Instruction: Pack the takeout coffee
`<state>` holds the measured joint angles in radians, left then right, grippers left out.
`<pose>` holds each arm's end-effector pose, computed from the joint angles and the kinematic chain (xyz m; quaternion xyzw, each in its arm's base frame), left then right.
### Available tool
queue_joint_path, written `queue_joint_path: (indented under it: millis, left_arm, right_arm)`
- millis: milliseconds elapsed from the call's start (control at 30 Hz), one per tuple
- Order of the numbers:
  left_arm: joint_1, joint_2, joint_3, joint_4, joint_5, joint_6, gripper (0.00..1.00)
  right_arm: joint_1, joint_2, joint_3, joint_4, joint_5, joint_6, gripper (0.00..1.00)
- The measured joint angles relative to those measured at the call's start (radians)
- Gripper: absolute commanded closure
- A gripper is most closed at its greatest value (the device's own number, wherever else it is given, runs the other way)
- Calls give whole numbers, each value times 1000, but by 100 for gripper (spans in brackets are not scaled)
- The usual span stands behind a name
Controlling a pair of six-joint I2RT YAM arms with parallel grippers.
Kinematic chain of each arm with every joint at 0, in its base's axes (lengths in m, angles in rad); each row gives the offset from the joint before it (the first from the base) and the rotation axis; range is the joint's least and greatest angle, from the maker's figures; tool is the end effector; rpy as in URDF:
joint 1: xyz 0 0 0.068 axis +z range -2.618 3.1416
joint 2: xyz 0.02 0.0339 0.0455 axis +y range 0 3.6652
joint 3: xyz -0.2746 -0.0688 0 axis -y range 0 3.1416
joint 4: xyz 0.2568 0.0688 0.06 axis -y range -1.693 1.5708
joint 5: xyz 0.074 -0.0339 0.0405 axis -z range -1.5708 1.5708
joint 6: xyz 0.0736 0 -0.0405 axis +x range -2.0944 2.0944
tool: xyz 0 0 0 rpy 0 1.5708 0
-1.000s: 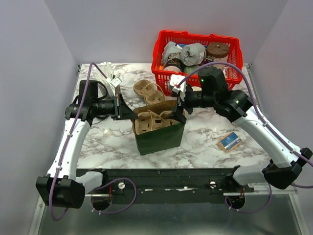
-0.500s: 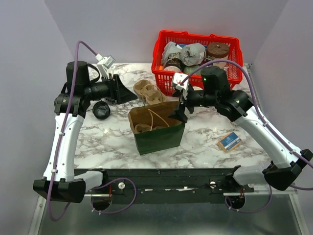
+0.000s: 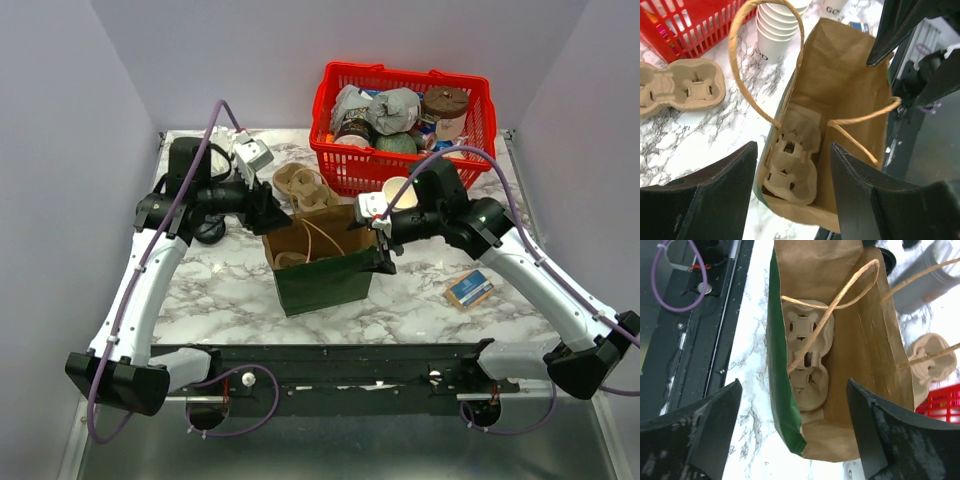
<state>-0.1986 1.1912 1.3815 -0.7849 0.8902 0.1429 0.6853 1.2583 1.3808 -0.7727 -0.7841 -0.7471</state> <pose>0.2424 -0.1071 0.4086 0.3344 0.7513 -0.3919 0.4125 0.1866 0.2197 0.3894 -0.6716 0.5131 0.3295 0.4209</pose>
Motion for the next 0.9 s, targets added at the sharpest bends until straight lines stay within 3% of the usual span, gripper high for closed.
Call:
queue_joint_path:
  millis: [167,267,300,367,400,433,733,900]
  left_arm:
    - [-67,54,-14,22,-46,81,39]
    - [-95,103,-14,25,-71,113,58]
    - [-100,114,-15,26,-77,123,72]
    - [-107,122,-16,24,-89,142,83]
    - [-110,122,-16,23,-95,154,95]
    - [-111,119,-16,22,-96,163,100]
    - [-123,48,5,-87,-101,268,100]
    - [-129,-50,43,-162,-143,373,100]
  right_arm:
    - [1,60,1,-19,-53,-60,20]
    - [5,98,1,-42,-65,-99,20]
    - [8,103,1,-45,-66,-108,20]
    - [14,102,1,-51,-70,-123,22]
    - [17,96,1,-54,-72,-127,22]
    - [20,89,1,-58,-75,-131,22]
    - [23,-122,-95,-54,-76,-153,13]
    - [23,-269,-158,60,-26,-119,9]
